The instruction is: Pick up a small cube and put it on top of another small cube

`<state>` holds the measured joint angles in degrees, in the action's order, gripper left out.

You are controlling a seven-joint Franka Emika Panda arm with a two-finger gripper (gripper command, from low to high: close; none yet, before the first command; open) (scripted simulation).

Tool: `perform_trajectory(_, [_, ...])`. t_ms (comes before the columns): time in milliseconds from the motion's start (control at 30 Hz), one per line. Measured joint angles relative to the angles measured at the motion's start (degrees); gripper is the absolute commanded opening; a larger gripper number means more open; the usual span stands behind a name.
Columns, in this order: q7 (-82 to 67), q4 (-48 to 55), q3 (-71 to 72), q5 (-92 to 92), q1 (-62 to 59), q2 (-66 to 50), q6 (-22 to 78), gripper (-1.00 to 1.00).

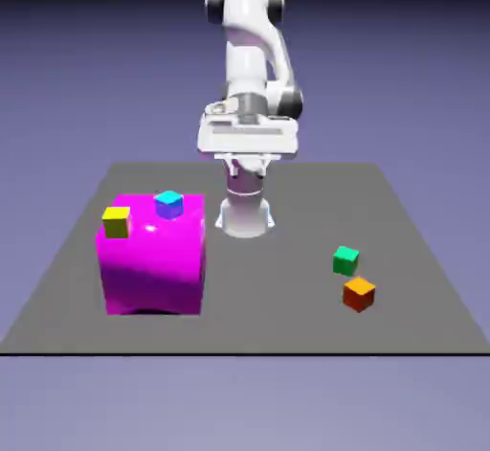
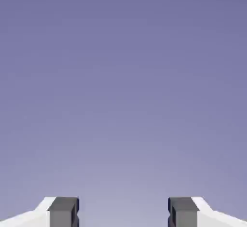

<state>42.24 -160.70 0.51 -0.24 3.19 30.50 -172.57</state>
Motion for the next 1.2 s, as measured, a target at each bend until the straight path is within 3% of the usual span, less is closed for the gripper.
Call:
perform_trajectory(633, [-3.42, 4.59, 7.91, -3.64, 39.16, -33.46, 22.35, 0.00])
perform_trajectory(867, [0.30, 5.39, 3.53, -8.72, 41.80, -45.90, 10.82, 0.00])
perform_trajectory(900, [0.55, 5.44, 3.23, -9.06, 42.00, -46.73, 10.05, -1.00])
perform_trajectory(1200, [-3.45, 4.59, 7.96, -3.59, 38.79, -33.46, 22.36, -1.00])
